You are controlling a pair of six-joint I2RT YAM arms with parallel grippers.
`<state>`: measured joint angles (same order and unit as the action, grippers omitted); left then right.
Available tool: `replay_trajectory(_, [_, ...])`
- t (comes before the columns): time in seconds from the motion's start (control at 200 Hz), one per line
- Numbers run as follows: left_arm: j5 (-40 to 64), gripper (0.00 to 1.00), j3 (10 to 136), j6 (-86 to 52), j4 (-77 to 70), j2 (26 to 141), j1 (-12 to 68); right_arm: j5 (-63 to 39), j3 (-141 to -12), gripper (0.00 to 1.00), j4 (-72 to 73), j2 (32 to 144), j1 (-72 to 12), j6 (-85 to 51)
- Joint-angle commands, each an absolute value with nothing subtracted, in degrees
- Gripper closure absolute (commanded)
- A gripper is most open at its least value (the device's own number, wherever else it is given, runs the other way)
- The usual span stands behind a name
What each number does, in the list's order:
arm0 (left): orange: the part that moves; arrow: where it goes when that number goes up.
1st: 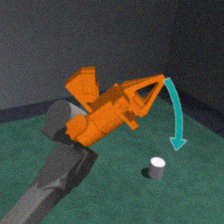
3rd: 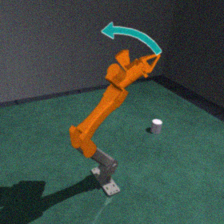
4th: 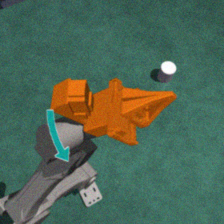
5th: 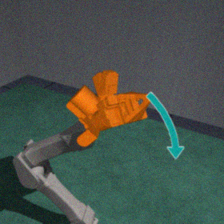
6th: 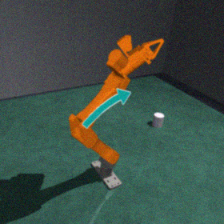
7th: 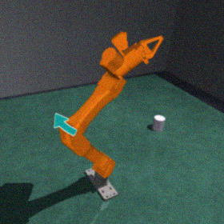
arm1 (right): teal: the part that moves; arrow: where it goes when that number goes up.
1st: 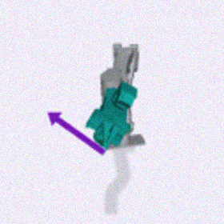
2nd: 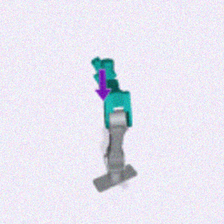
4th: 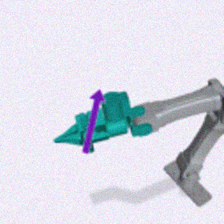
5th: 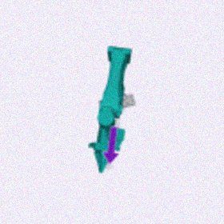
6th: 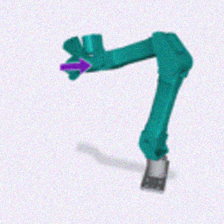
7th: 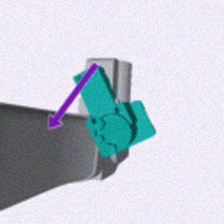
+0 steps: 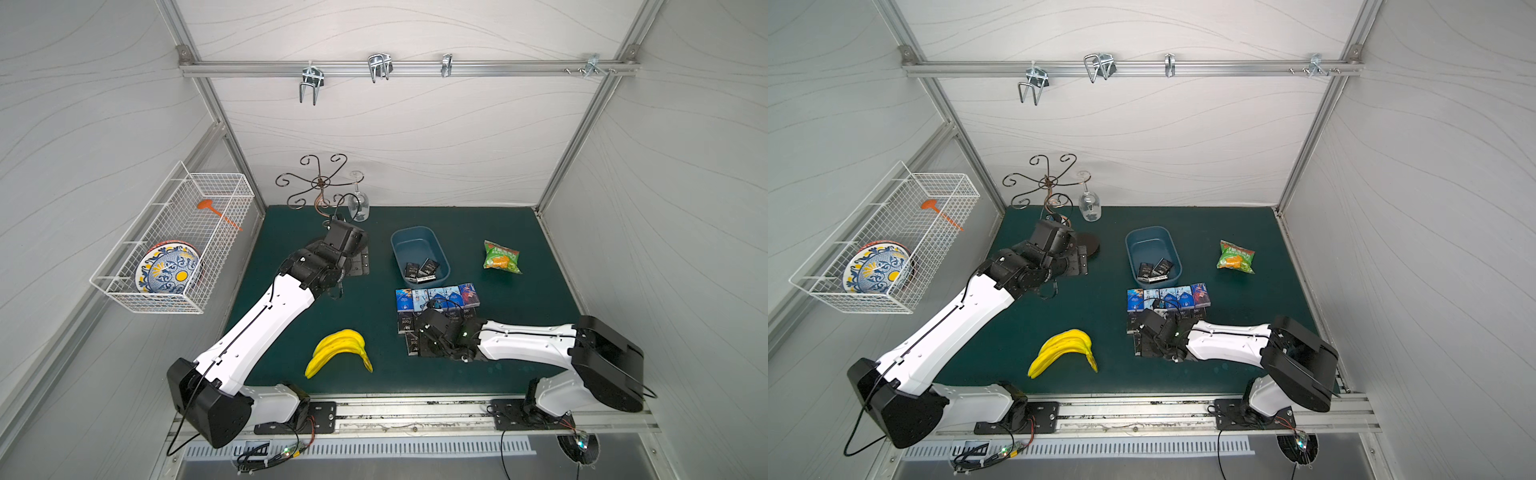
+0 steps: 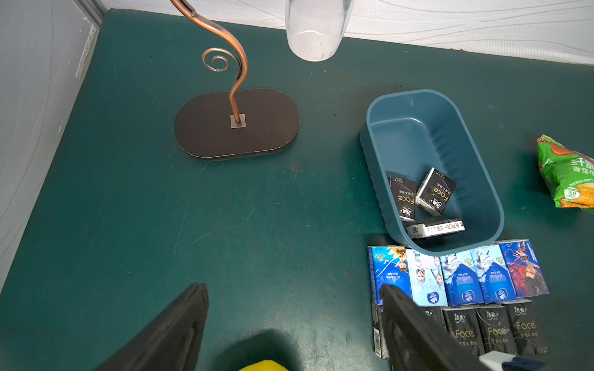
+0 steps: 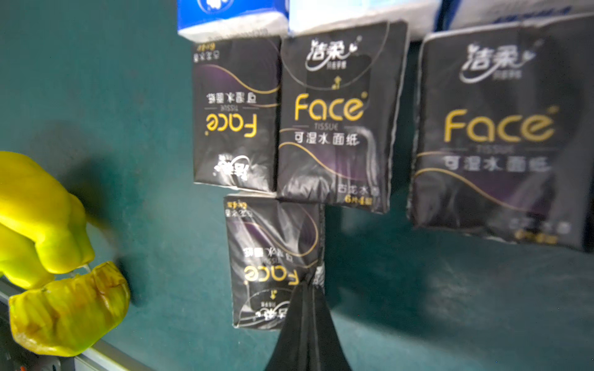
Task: Take the pocket tissues out of the storage box
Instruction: Place the pocket tissues at the center of the board.
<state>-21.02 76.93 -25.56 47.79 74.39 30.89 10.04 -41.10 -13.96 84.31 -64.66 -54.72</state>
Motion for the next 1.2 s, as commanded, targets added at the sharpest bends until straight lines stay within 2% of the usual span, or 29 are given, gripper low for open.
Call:
replay_trajectory(0.0, [-21.8, 0.12, 78.22, -25.14, 47.29, 73.65, 30.79, 10.33, -41.46, 1.0, -14.86, 84.81, -65.6, -55.57])
replay_trajectory(0.49, [-21.62, 0.12, 78.09, -25.24, 47.35, 73.07, 30.81, 13.05, -43.77, 1.0, -17.42, 83.47, -69.77, -57.18])
replay_trajectory(0.77, [-21.85, 0.12, 77.52, -25.18, 47.37, 72.43, 30.81, 17.81, -43.13, 1.0, -16.53, 84.38, -69.77, -60.23])
replay_trajectory(1.111, [-21.79, 0.12, 77.5, -25.22, 47.11, 72.78, 30.81, 16.61, -42.95, 1.0, -14.33, 87.07, -68.95, -59.71])
replay_trajectory(1.196, [-21.85, 0.12, 77.52, -25.25, 47.11, 72.78, 30.76, 16.61, -42.82, 0.91, -14.3, 87.11, -68.84, -59.92])
